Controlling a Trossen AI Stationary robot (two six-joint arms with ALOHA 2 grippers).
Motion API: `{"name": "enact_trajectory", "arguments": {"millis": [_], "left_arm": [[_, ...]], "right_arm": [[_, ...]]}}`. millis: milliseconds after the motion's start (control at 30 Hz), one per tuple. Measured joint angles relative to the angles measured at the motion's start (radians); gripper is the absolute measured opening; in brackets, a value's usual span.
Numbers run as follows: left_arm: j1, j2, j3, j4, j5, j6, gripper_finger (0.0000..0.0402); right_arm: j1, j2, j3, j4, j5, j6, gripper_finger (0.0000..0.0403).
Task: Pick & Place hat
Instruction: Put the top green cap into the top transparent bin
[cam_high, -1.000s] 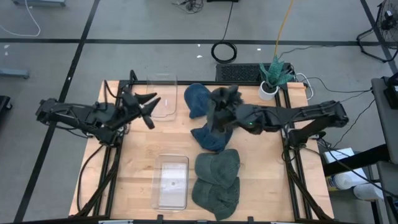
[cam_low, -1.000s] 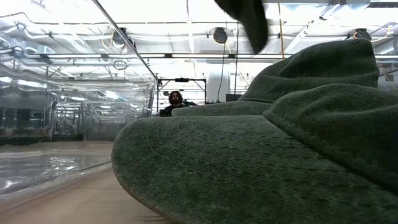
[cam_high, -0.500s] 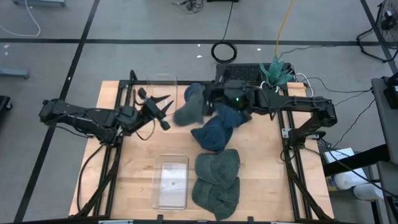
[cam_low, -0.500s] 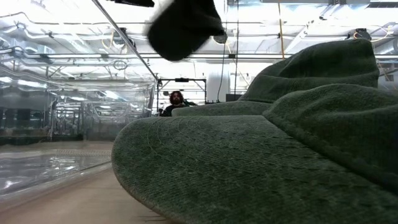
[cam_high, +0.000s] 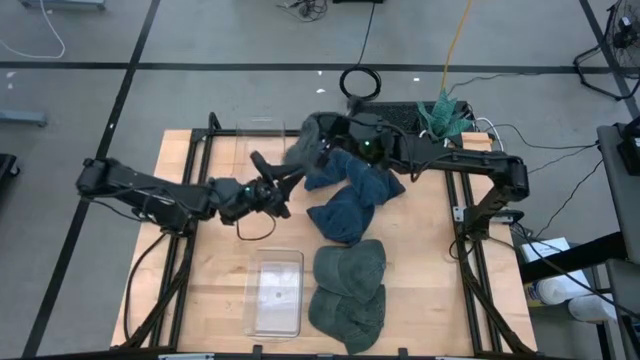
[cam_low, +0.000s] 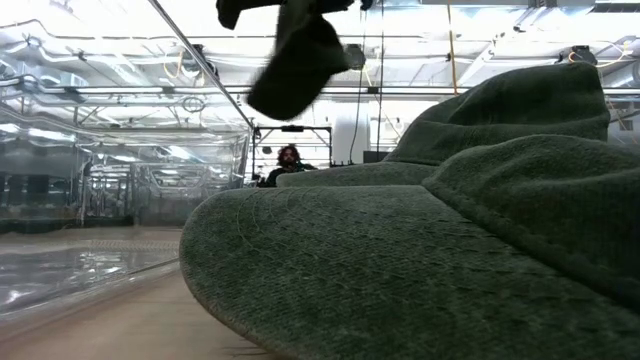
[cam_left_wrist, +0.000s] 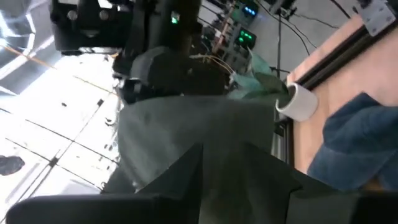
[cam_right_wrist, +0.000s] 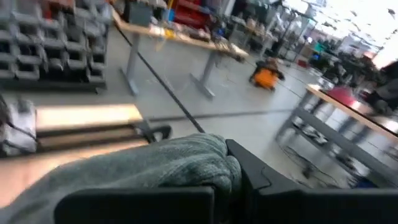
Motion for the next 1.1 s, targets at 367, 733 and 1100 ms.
{"name": "enact_trajectory", "arguments": {"millis": [367,733,1100], "left_arm": [[0.025,0.003,0.000,0.026,-0.151,0.058,0.0115],[0.005,0.003,0.000,0.025,0.003,-0.070,0.0115],[0.000,0.002,0.000,0.108,-0.177,0.061,0.0115]], "right_arm": [[-0.015,-0.050,0.002,0.086,-0.024,-0.011,0.0006],[-0.020,-0.053,-0.026,0.013,-0.071,-0.103,0.0004],[-0.026,-0.051,-0.134,0.179,-0.074,-0.168,0.0004]]}}
